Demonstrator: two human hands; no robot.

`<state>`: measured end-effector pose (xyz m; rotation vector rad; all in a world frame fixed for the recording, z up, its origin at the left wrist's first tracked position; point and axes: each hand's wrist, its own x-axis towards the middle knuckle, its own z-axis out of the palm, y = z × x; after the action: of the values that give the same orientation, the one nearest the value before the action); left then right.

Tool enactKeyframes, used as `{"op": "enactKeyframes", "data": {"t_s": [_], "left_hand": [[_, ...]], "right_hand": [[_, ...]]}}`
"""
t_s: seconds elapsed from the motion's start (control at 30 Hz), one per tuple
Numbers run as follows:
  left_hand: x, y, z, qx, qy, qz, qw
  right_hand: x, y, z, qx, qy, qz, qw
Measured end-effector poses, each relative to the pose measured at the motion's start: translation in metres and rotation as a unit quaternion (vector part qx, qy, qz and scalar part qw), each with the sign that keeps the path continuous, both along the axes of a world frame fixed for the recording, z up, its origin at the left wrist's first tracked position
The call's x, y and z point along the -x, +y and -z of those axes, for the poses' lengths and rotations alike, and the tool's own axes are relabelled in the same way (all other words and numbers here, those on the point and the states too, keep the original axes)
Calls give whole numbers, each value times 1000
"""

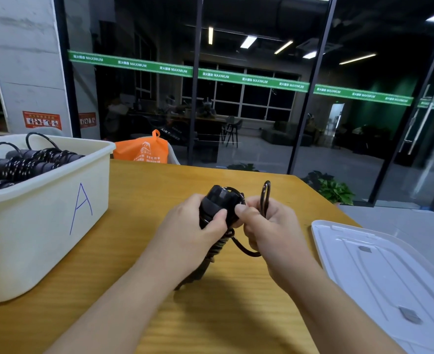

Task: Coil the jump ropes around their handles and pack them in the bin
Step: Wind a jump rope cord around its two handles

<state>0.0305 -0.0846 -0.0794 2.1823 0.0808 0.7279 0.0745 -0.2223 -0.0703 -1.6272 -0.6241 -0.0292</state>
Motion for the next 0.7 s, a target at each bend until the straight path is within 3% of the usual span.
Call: {"op": "enactKeyframes", "data": {"t_s": [0.27, 0.43, 0.6, 0.7], "left_hand": [[1, 20, -13, 122, 70, 178, 974], [-7, 32, -4, 140, 65, 166, 974], [-6, 33, -1, 245, 61, 195, 948], [-4, 32, -1, 272, 66, 208, 937]], "right_hand": [[5, -1, -6, 7, -44, -75, 996], [8, 5, -4, 38, -76, -91, 992], [9, 4, -6, -12, -8, -108, 994], [3, 3, -5, -19, 26, -37, 999]]}}
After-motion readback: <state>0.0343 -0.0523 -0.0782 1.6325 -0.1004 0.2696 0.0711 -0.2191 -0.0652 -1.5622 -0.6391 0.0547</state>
